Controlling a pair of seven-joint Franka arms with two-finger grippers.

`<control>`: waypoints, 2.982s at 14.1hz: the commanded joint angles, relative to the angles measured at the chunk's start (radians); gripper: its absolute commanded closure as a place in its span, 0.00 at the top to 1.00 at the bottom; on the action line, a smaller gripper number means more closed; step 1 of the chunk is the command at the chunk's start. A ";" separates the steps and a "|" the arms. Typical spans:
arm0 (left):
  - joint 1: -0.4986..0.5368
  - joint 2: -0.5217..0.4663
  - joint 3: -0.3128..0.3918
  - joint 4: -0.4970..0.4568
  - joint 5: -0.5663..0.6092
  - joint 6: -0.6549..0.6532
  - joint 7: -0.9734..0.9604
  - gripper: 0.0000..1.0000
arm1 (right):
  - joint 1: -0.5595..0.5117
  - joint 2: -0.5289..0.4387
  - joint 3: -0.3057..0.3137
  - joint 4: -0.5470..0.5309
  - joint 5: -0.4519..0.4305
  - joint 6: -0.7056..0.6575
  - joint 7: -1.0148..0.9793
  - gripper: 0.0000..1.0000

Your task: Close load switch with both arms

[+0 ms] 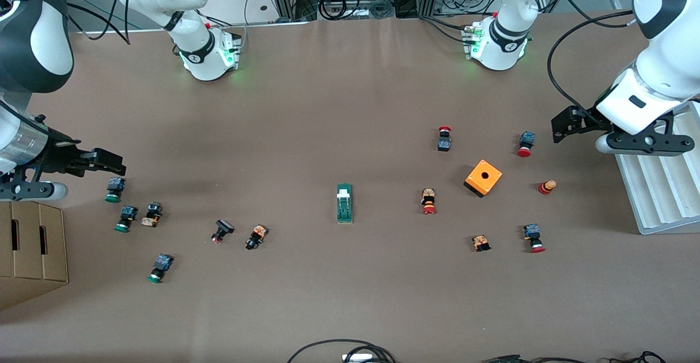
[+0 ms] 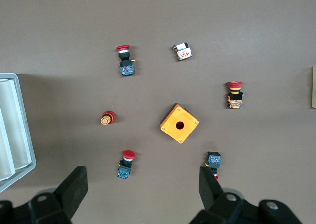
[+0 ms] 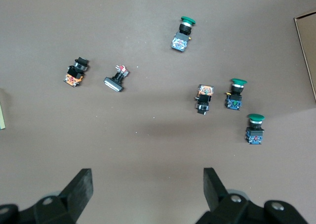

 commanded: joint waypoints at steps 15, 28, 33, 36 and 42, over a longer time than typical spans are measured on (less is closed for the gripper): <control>0.002 0.001 -0.007 0.011 -0.011 -0.013 -0.031 1.00 | -0.001 0.008 -0.001 0.020 0.025 -0.011 -0.005 1.00; 0.000 0.020 -0.221 0.014 -0.010 0.043 -0.401 1.00 | 0.000 0.010 -0.001 0.020 0.027 -0.009 -0.002 1.00; 0.000 0.084 -0.339 0.045 -0.010 0.149 -0.589 1.00 | 0.000 0.008 -0.001 0.020 0.028 -0.009 0.001 1.00; -0.032 0.139 -0.439 0.044 0.123 0.217 -0.738 1.00 | 0.000 0.010 -0.001 0.020 0.028 -0.009 0.001 1.00; -0.202 0.248 -0.464 0.045 0.306 0.356 -1.045 1.00 | 0.000 0.010 -0.001 0.020 0.024 -0.009 -0.003 1.00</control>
